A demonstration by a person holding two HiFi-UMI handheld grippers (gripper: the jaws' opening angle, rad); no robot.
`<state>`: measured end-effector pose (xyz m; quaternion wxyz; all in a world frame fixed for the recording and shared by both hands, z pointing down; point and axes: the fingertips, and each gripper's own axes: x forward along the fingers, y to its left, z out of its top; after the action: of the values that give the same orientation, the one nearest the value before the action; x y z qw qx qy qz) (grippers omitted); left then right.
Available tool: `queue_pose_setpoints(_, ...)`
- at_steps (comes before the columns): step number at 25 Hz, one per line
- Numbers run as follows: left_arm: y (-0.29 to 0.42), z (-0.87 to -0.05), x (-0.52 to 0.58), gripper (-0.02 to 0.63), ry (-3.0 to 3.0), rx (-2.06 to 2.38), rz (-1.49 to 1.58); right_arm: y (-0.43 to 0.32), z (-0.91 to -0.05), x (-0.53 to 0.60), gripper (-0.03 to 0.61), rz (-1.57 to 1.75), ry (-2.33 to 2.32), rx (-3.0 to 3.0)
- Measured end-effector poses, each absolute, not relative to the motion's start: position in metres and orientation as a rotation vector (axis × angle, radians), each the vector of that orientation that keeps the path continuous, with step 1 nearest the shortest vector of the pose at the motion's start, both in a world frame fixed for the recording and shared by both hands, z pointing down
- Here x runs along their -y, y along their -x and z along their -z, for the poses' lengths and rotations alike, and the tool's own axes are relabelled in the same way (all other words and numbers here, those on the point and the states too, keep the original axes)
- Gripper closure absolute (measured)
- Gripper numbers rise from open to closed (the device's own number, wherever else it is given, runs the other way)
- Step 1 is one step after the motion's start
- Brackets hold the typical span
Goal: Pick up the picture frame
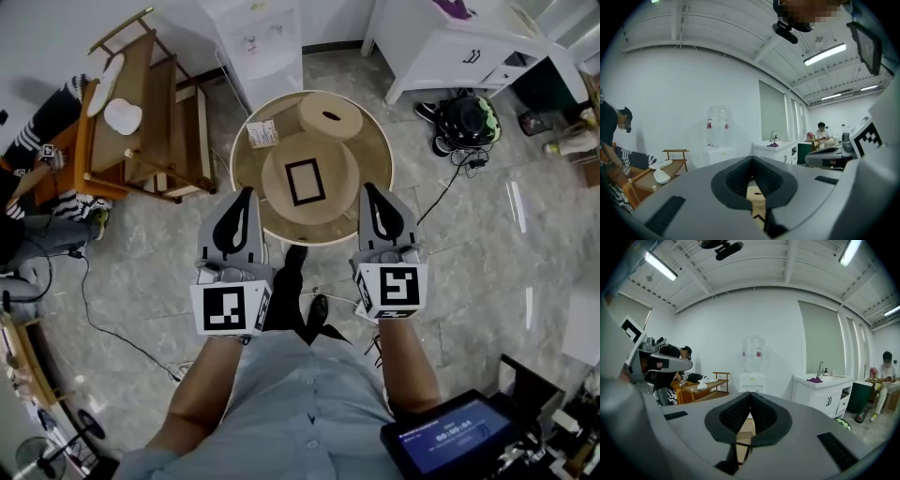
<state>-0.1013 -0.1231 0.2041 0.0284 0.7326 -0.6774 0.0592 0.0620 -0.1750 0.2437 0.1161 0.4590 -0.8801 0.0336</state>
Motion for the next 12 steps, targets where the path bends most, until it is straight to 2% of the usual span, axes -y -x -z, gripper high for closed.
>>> queue_pose_setpoints(12, 0.149, -0.295, 0.212, 0.603, -2.188, 1.991, -0.234, -0.02, -0.344, 0.259, 0.565, -0.206, -1.285, 2.46)
